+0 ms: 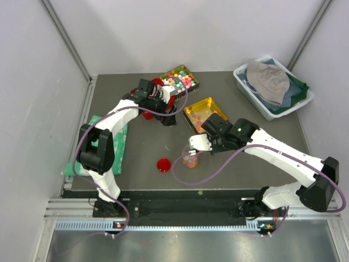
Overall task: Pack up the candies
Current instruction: Place the fake candies in the packing bottle.
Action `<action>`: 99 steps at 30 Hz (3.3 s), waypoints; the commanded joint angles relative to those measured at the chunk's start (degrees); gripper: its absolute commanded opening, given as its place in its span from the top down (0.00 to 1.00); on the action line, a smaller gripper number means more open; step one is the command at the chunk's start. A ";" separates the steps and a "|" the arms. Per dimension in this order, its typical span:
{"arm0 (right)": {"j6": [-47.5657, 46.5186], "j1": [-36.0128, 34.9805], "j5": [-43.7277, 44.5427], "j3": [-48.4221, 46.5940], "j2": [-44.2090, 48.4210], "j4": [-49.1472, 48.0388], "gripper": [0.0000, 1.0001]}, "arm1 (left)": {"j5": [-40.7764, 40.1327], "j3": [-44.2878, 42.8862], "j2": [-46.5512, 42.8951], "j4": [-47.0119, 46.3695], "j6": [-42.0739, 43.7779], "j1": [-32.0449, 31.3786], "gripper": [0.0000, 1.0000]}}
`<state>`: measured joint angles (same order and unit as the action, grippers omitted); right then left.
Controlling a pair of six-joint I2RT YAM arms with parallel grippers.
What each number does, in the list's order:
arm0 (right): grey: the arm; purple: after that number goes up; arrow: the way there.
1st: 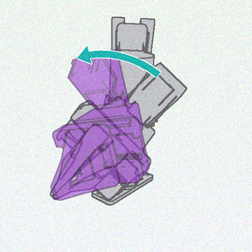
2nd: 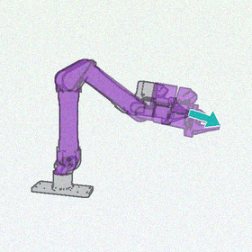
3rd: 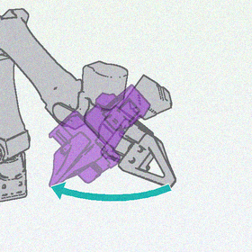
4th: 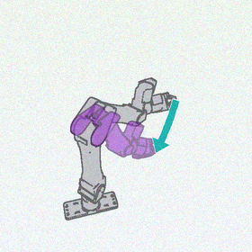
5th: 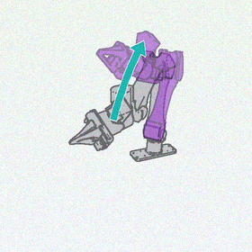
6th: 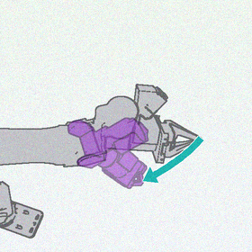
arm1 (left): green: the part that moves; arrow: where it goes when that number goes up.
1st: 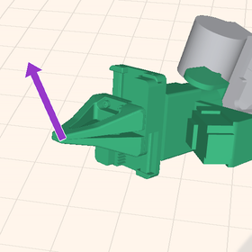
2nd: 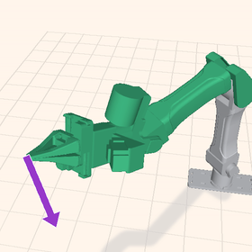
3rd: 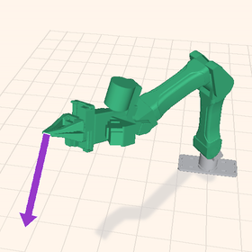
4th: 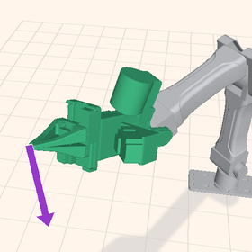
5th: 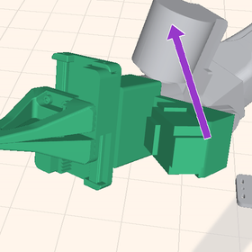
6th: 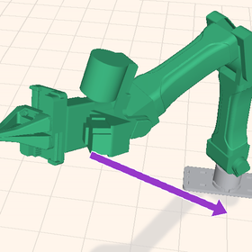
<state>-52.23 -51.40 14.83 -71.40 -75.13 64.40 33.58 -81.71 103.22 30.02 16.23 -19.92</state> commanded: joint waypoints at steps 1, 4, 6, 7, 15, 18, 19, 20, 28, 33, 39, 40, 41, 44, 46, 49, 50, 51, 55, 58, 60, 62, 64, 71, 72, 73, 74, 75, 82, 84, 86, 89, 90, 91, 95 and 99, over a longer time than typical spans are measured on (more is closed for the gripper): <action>-0.95 -1.86 2.57 -3.75 -0.36 -0.59 1.00 | 0.61 0.50 -3.11 -1.90 0.47 0.58 0.01; -1.21 -2.48 3.53 -4.36 -0.72 -0.50 1.00 | 0.78 0.59 -3.02 -2.07 0.38 0.59 0.01; -1.82 -2.74 4.06 -4.19 -0.89 -0.68 1.00 | 0.87 0.85 -3.02 -2.16 0.47 0.67 0.01; -2.00 -2.83 4.68 -4.10 -0.89 -0.85 1.00 | 0.96 0.94 -3.02 -2.25 0.38 0.67 0.01; -3.49 -4.06 7.58 -4.01 -1.07 -0.51 1.00 | 1.22 1.73 -3.02 -2.69 0.30 0.85 0.01; -3.76 -4.59 8.63 -3.84 -1.24 -0.50 1.00 | 1.22 1.73 -3.11 -2.86 0.29 0.94 0.01; -3.85 -4.68 8.98 -3.84 -1.24 -0.50 1.00 | 1.13 1.73 -3.11 -2.78 0.38 0.94 0.01; -3.85 -4.85 9.16 -3.93 -1.33 -0.50 1.00 | 1.13 1.82 -3.11 -2.86 0.30 0.94 0.01; -5.16 -6.70 11.71 -4.54 -2.12 -0.42 1.00 | 1.13 1.91 -3.11 -2.86 0.47 1.11 0.01; -5.34 -7.49 12.50 -5.16 -2.65 -0.15 1.00 | 1.31 2.00 -3.11 -2.95 0.38 1.20 0.01; -5.78 -7.75 12.94 -5.51 -3.26 -0.07 1.00 | 1.13 1.82 -3.02 -2.16 0.73 1.29 0.01; -5.87 -7.75 13.03 -5.60 -3.27 -0.15 1.00 | 1.13 1.56 -2.76 -1.99 0.82 1.29 0.01; -6.04 -7.67 13.21 -5.60 -3.27 -0.07 1.00 | 1.13 1.47 -2.76 -1.72 0.82 1.29 0.01; -6.22 -7.75 13.38 -5.51 -3.18 -0.33 1.00 | 1.13 1.38 -2.67 -1.63 0.91 1.29 0.01; -6.22 -7.75 13.47 -5.42 -3.35 -0.24 1.00 | 1.31 1.38 -2.67 -1.63 0.91 1.29 0.01; -6.31 -7.75 13.38 -5.33 -3.44 -0.24 1.00 | 1.31 1.38 -2.58 -1.46 0.82 1.46 0.01; -6.31 -7.67 13.47 -5.42 -3.44 -0.33 1.00 | 1.22 1.38 -2.67 -1.54 0.91 1.47 0.01; -6.40 -7.75 13.47 -5.51 -3.53 -0.42 1.00 | 1.31 1.47 -2.67 -1.46 0.91 1.47 0.01; -6.57 -7.75 13.73 -5.42 -3.62 -0.59 1.00 | 1.40 1.47 -2.58 -1.46 1.00 1.55 0.01; -6.66 -7.75 13.73 -5.60 -3.53 -0.51 1.00 | 1.48 1.47 -2.58 -1.54 1.00 1.55 0.01; -6.84 -7.75 13.91 -5.60 -3.70 -0.33 1.00 | 1.48 1.38 -2.50 -1.54 0.91 1.55 0.01; -7.36 -7.75 14.52 -5.68 -3.62 -0.42 1.00 | 1.49 1.47 -2.50 -1.46 0.91 1.55 0.01; -7.54 -7.75 14.79 -5.77 -3.70 -0.42 1.00 | 1.66 1.38 -2.41 -1.46 1.00 1.55 0.01; -8.07 -8.37 15.75 -5.77 -3.71 -0.15 1.00 | 1.66 1.38 -2.41 -1.54 0.91 1.55 0.01; -8.15 -8.46 15.84 -5.86 -3.79 -0.07 1.00 | 1.75 1.38 -2.41 -1.46 0.82 1.55 0.01; -8.41 -8.54 16.19 -5.77 -3.79 -0.15 1.00 | 1.75 1.38 -2.41 -1.46 0.82 1.64 0.01; -8.42 -8.72 16.37 -5.77 -3.79 -0.24 1.00 | 1.84 1.47 -2.41 -1.46 0.91 1.64 0.01; -8.59 -8.63 16.37 -5.77 -3.88 -0.24 1.00 | 1.84 1.47 -2.41 -1.46 0.91 1.64 0.01; -9.30 -9.77 17.95 -5.77 -4.32 -0.07 1.00 | 1.84 1.56 -2.50 -1.54 1.08 1.73 0.01; -9.73 -10.04 18.30 -5.77 -4.41 -0.06 1.00 | 1.92 1.47 -2.50 -1.46 1.09 1.73 0.01; -9.82 -10.21 18.83 -5.95 -4.58 0.11 1.00 | 2.01 1.56 -2.50 -1.63 1.09 1.82 0.01; -9.74 -10.57 19.09 -6.39 -4.85 0.29 1.00 | 2.19 1.56 -2.41 -1.54 1.09 1.82 0.01; -10.00 -10.65 19.18 -6.47 -4.93 0.37 1.00 | 2.19 1.56 -2.41 -1.54 1.09 1.90 0.01; -10.00 -10.83 19.53 -6.48 -5.02 0.46 1.00 | 2.28 1.64 -2.41 -1.54 1.00 1.91 0.01; -10.18 -10.83 19.80 -6.91 -5.20 0.55 1.00 | 2.28 1.82 -2.32 -1.63 1.09 1.91 0.01; -10.26 -10.74 20.15 -7.44 -4.94 0.55 1.00 | 2.45 1.82 -2.23 -1.81 1.35 1.91 0.01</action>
<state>-62.00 -61.12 33.39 -75.55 -80.23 64.77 34.11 -80.01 103.22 29.63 16.49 -18.41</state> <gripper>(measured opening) 0.098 0.987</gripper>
